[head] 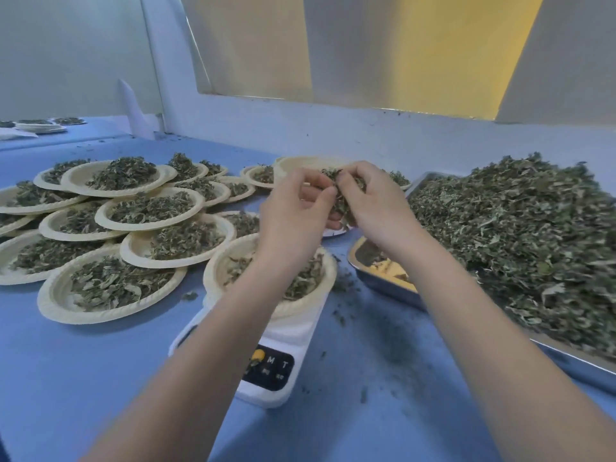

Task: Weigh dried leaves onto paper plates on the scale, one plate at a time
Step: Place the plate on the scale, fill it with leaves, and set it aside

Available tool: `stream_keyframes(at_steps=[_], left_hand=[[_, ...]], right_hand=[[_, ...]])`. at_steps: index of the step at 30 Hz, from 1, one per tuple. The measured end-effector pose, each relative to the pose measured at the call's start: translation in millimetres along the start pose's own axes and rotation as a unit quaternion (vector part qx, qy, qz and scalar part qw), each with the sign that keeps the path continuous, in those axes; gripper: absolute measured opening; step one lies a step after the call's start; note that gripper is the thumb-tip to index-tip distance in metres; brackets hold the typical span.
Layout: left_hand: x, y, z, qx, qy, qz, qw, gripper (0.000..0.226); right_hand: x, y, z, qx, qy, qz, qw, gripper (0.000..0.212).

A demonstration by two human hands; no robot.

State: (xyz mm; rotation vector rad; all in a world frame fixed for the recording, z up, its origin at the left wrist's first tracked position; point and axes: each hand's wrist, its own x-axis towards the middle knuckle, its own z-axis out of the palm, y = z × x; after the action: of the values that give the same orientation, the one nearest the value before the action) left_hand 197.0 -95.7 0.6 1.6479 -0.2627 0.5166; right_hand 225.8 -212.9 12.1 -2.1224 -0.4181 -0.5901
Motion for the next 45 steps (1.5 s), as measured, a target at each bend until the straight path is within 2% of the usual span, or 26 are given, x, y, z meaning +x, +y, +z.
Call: stream_keyframes(at_steps=[4,6,8,10,11,12,16,19,22,25,27,30,32,36,41,45], left_hand=[[4.4,4.2,59.1,0.034,-0.056,-0.016,0.998,0.019],[5.1,4.2,83.3,0.087,-0.122,-0.035,0.988,0.013],[4.8,0.4,97.2,0.149,-0.214,-0.055,0.964,0.015],[2.9,-0.3,105.1,0.28,-0.295,-0.038,0.913,0.022],[2.1,-1.2,106.1,0.336,-0.306,-0.025,0.89,0.025],[1.3,-1.2,105.1,0.364,-0.306,-0.024,0.879,0.028],[-0.9,2.0,90.0,0.379,-0.283,-0.018,0.881,0.029],[-0.2,5.7,64.7,0.371,-0.237,-0.006,0.898,0.024],[-0.8,7.7,22.7,0.353,-0.18,-0.008,0.918,0.018],[-1.8,4.7,-30.6,0.351,-0.094,-0.022,0.932,0.015],[-1.8,-0.1,-64.2,0.355,-0.045,-0.045,0.933,0.017],[-7.5,-11.6,-101.9,0.403,-0.017,-0.12,0.907,0.013],[-14.4,-21.6,-114.0,0.438,-0.041,-0.168,0.882,0.011],[-23.3,-36.0,-116.7,0.402,-0.07,-0.21,0.888,0.022],[-22.4,-36.6,-114.4,0.367,-0.039,-0.193,0.909,0.018],[-18.8,-31.6,-128.8,0.309,-0.002,-0.191,0.932,0.022]], right_hand=[[-10.7,34.7,-49.9,-0.049,0.019,0.036,0.998,0.022],[-16.2,52.0,-73.0,-0.108,0.005,0.055,0.993,0.02],[-18.3,68.4,-89.6,-0.232,-0.082,0.083,0.966,0.023],[-19.9,82.7,-101.6,-0.359,-0.2,0.117,0.904,0.037],[-21.1,86.6,-104.6,-0.391,-0.237,0.121,0.881,0.041],[-22.8,87.5,-105.2,-0.389,-0.251,0.119,0.878,0.042],[-26.6,73.2,-89.8,-0.29,-0.215,0.08,0.929,0.042],[-26.7,55.5,-66.8,-0.237,-0.217,0.029,0.947,0.035],[-28.5,35.0,-40.6,-0.157,-0.235,0.028,0.959,0.039],[-27.2,19.5,-14.2,-0.128,-0.299,0.026,0.945,0.063],[-26.6,9.8,-0.6,-0.13,-0.358,0.026,0.924,0.089],[-26.4,3.9,12.0,-0.174,-0.431,0.06,0.883,0.134],[-27.8,5.8,15.7,-0.216,-0.465,0.078,0.855,0.146],[-33.6,7.4,19.3,-0.252,-0.434,0.067,0.862,0.145],[-34.9,-3.3,17.9,-0.228,-0.382,0.037,0.895,0.136],[-26.5,-17.3,20.1,-0.185,-0.365,0.022,0.912,0.138]])
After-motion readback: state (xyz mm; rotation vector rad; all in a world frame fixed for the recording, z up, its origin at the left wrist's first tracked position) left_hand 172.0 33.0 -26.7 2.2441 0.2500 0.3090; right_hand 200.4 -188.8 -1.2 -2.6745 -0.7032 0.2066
